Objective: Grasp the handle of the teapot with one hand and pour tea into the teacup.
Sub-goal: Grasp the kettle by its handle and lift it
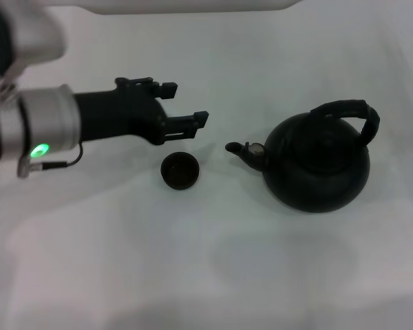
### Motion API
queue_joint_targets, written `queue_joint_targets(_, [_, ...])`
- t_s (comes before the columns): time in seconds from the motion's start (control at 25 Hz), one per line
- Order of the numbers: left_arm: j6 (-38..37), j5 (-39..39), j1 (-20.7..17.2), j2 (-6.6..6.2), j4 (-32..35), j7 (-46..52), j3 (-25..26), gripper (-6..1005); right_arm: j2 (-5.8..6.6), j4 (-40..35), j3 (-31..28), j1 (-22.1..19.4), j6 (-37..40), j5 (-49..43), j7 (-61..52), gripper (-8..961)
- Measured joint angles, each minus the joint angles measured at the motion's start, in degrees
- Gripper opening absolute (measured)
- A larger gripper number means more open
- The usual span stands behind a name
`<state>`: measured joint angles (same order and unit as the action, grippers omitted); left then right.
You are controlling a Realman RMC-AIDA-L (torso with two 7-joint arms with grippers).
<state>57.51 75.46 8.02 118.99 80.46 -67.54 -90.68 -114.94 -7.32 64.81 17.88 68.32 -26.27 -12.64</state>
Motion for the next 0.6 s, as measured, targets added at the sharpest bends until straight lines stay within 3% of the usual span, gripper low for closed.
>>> queue_joint_targets(0.12, [0.66, 12.96, -2.79, -0.04, -6.23, -14.87, 1.8, 753, 0.04, -1.28, 0.36, -1.04, 0.18, -0.31, -0.29, 844])
queue_joint_targets(0.32, [5.02, 26.85, -2.81, -0.06, -20.11, -31.16, 6.69, 753, 0.85, -6.83, 3.13, -4.48, 0.26, -5.24, -7.19, 845])
queue_joint_targets(0.52, [10.19, 38.26, -2.0, -0.07, -34.14, -46.3, 10.98, 752, 3.5, -22.13, 4.17, -12.67, -1.83, -21.42, -25.22, 844])
queue_joint_targets(0.6, [11.44, 42.55, -1.92, -0.07, -38.63, -52.06, 11.5, 752, 3.45, -30.85, 4.15, -16.55, -5.33, -28.63, -30.79, 844])
